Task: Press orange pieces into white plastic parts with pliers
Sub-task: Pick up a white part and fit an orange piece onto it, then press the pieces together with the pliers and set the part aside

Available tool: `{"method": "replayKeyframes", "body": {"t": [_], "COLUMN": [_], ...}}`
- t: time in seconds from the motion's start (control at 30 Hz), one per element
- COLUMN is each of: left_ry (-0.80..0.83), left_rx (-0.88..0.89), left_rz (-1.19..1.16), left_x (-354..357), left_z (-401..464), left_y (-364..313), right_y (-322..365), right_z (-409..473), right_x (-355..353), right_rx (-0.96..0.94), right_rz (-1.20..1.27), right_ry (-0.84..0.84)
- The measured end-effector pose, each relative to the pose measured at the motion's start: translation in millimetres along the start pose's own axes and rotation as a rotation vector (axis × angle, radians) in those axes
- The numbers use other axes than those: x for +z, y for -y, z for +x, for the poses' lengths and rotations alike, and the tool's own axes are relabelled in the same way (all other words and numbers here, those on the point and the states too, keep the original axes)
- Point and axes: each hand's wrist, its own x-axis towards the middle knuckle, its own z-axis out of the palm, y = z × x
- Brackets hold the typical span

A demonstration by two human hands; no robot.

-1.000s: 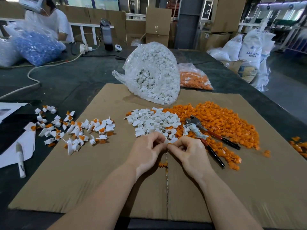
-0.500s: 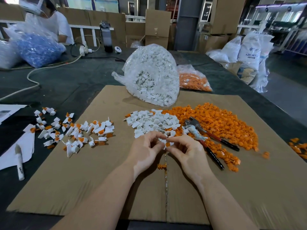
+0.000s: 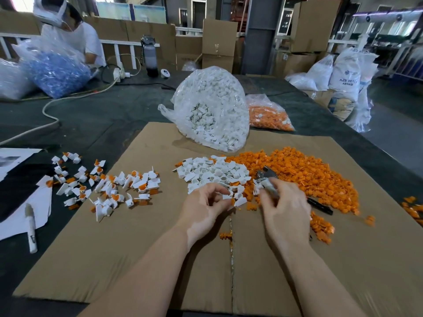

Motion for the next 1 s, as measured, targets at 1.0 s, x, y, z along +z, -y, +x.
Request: {"method": "replayKeyframes", "body": {"t": [1.0], "left_ry": [-0.249], "left_rx": [-0.259], "left_rz": [-0.503], "left_x": [3.6], "left_z": [15.8], "left_y": [-16.6], "right_y": [36.7], "right_z": [20.6], "right_x": [-42.5], "right_rx": [0.254], "right_rz": [0.291], "right_ry": [0.887]}}
